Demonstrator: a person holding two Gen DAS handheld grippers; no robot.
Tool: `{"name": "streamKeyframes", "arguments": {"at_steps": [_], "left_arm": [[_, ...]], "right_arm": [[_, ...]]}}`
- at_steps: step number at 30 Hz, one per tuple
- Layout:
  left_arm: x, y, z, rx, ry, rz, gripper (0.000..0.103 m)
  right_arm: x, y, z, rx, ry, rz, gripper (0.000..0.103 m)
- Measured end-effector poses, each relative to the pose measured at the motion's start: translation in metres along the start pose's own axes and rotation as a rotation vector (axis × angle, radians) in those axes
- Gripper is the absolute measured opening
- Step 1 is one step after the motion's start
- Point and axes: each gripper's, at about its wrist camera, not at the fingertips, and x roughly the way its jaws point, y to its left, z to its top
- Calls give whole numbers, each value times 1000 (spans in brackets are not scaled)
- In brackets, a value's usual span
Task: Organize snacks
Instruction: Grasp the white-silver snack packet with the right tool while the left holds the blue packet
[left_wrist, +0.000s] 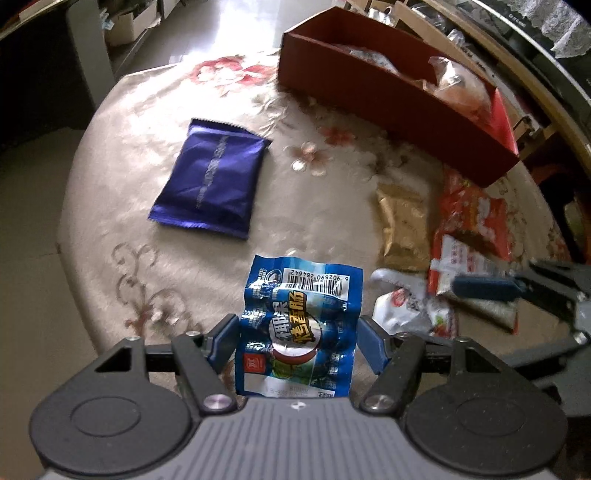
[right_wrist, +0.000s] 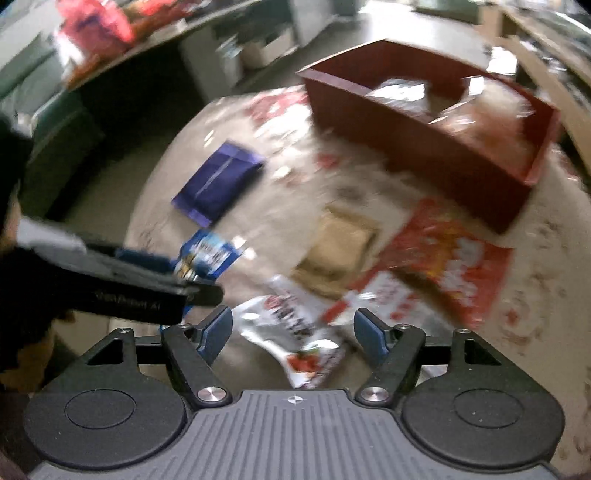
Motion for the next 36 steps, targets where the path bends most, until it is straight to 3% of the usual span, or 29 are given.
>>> {"name": "streamKeyframes", "arguments": {"at_steps": [6, 9, 14, 17, 19, 24, 29, 34, 36], "left_arm": [[6, 20, -8, -40, 32, 3, 72], [6, 26, -9, -49, 34, -11, 72], [9, 22, -10, -20, 32, -2, 72], [11, 17, -11, 13, 26, 19, 72], [12, 15, -12, 24, 22, 29, 72], [12, 15, -12, 23, 18, 33, 72], [13, 14, -11, 26, 20, 48, 74], [17, 9, -11, 55, 23, 53, 81], [18, 8, -12, 66, 20, 62, 80]], "right_arm": [[32, 14, 8, -141, 52, 53, 74], [39, 25, 1, -210, 79, 8, 76], [23, 36, -26, -163, 143, 75, 72], [16, 39, -38, -162, 141, 44, 73], [15, 39, -44, -192, 167, 36, 82], [19, 37, -45, -191, 145, -24, 81], [18, 37, -37, -217, 117, -14, 83], [30, 45, -35, -263, 134, -48, 71], [26, 43, -37, -244, 126, -60, 57]]}}
